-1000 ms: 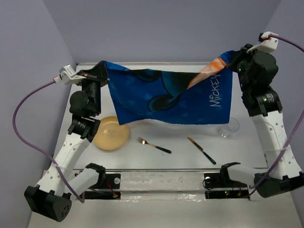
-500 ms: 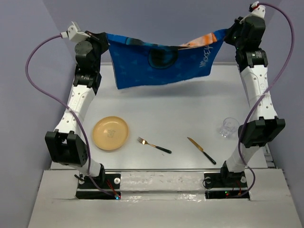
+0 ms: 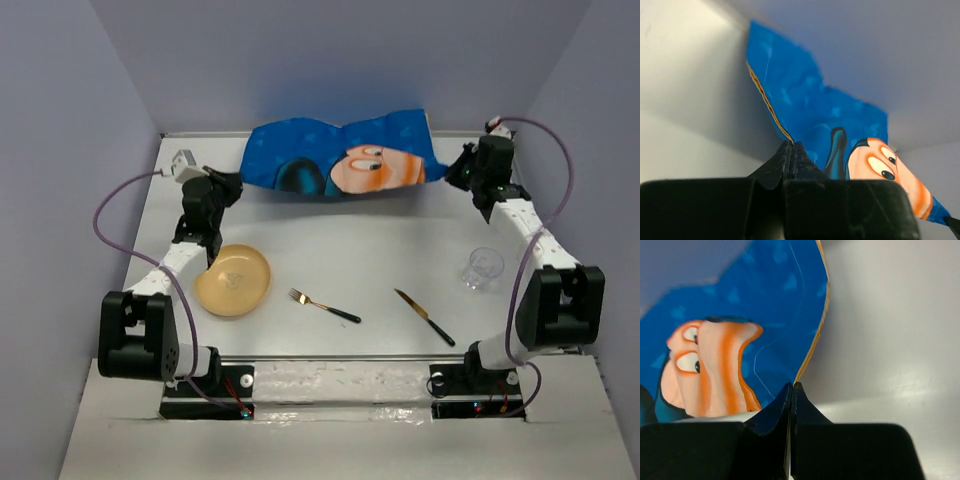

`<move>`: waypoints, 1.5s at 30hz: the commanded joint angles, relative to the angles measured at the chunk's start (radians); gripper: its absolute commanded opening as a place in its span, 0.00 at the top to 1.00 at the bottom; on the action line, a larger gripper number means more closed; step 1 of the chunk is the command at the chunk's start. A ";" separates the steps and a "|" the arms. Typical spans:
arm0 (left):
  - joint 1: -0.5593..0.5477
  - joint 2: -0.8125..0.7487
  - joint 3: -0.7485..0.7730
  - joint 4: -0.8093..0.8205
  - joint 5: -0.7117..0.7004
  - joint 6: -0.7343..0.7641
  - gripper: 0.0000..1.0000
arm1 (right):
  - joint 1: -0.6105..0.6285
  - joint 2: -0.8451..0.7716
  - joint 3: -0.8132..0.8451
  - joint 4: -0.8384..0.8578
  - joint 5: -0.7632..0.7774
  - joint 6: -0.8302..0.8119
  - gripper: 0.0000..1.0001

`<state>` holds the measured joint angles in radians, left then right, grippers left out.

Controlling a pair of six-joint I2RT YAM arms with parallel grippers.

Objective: Set the dinner table for one person

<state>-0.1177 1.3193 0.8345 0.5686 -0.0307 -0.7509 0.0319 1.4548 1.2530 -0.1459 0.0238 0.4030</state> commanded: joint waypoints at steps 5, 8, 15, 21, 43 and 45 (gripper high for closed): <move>0.059 0.107 -0.271 0.260 0.114 -0.094 1.00 | -0.021 0.128 -0.227 0.104 -0.016 0.086 1.00; 0.059 0.069 -0.353 0.270 0.109 -0.105 1.00 | -0.021 0.095 -0.299 0.104 -0.016 0.097 1.00; 0.061 -0.057 -0.478 0.209 0.046 -0.087 1.00 | -0.030 -0.060 -0.460 0.092 0.022 0.105 1.00; 0.061 -0.124 -0.540 0.168 0.006 -0.068 1.00 | -0.030 -0.206 -0.562 0.052 0.031 0.117 1.00; 0.061 -0.359 -0.649 0.074 0.023 -0.050 0.41 | -0.030 -0.281 -0.607 0.028 -0.051 0.096 0.55; 0.061 -0.393 -0.632 0.050 0.025 -0.054 0.30 | -0.030 -0.289 -0.601 0.017 -0.093 0.088 0.48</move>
<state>-0.0578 0.9894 0.1886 0.6147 -0.0017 -0.8104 0.0074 1.2037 0.6235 -0.1299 0.0174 0.5144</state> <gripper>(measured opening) 0.604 0.437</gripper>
